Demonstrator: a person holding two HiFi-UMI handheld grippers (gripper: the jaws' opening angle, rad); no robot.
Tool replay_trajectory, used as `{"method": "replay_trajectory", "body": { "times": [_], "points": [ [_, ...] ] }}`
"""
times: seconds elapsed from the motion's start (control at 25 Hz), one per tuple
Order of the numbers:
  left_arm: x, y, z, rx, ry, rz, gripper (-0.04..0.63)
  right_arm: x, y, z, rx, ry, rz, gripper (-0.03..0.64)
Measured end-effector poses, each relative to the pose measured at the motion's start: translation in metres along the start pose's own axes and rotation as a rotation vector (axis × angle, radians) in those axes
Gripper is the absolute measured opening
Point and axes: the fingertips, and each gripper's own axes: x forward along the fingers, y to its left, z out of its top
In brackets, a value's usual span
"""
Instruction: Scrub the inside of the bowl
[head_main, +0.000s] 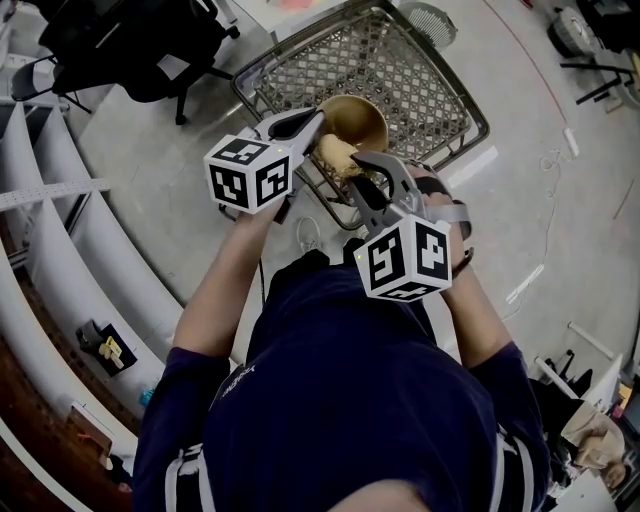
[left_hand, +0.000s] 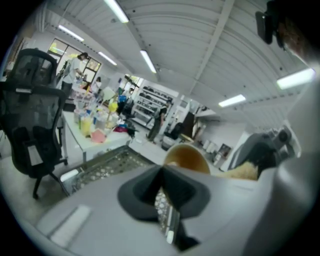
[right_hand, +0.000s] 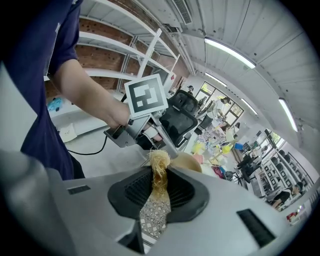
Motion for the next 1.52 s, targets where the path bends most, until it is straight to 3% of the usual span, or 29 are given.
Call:
{"method": "replay_trajectory", "body": {
  "times": [0.32, 0.64, 0.92, 1.52],
  "points": [
    [0.0, -0.013, -0.004, 0.037, 0.018, -0.023, 0.011, 0.011, -0.012, -0.011, -0.031, 0.05, -0.035, 0.063],
    [0.004, -0.024, -0.013, 0.094, 0.073, -0.044, 0.011, 0.008, -0.036, -0.021, -0.05, 0.076, -0.129, 0.063],
    [0.006, -0.027, -0.011, 0.153, 0.083, -0.018, 0.011, 0.0, -0.044, -0.028, -0.071, 0.112, -0.164, 0.063],
    [0.001, -0.023, -0.003, 0.26, 0.081, 0.051, 0.011, -0.009, -0.018, -0.047, -0.066, 0.164, -0.113, 0.063]
  ]
}}
